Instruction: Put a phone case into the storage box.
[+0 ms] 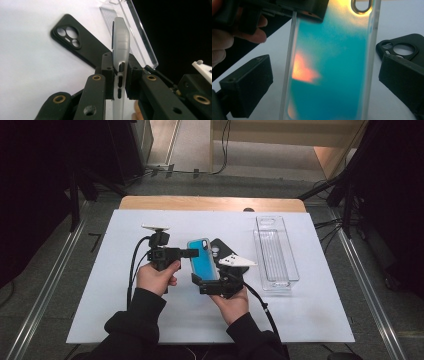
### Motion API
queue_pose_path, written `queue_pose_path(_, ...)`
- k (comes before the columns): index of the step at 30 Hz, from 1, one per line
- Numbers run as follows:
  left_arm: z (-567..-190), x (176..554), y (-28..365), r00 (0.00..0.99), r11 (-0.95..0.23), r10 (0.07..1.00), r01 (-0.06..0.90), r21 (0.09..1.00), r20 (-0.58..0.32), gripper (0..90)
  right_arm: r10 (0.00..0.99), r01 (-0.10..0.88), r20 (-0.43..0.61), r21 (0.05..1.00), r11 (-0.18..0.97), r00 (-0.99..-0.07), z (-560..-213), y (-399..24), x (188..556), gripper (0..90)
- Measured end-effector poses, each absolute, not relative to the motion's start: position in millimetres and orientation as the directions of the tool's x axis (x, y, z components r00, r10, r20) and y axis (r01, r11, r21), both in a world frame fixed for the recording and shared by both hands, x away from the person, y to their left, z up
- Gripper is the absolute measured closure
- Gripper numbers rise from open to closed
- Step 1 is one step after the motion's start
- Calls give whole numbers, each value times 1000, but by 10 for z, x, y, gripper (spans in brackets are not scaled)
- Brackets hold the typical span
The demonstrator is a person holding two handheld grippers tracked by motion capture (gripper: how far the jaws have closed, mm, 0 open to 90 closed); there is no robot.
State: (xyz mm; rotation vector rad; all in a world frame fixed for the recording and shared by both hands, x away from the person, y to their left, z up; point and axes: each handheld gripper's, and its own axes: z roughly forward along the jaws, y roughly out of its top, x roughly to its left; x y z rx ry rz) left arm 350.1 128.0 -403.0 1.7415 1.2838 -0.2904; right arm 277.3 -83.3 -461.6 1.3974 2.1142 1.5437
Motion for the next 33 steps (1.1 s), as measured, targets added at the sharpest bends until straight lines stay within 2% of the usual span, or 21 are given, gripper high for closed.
queue_pose_path(14,-3926,3346,1241,551,-50,676,696,716,-489,810,715,619,364,776,122,-597,-4566,-992,2824,0)
queue_pose_path(29,-3984,3122,1123,666,-113,694,477,872,-275,811,698,573,311,801,172,-645,-4501,-1168,2860,0)
queue_pose_path(33,-4010,3086,1106,675,-115,690,458,881,-261,810,698,558,291,809,185,-654,-4479,-1183,2844,0)
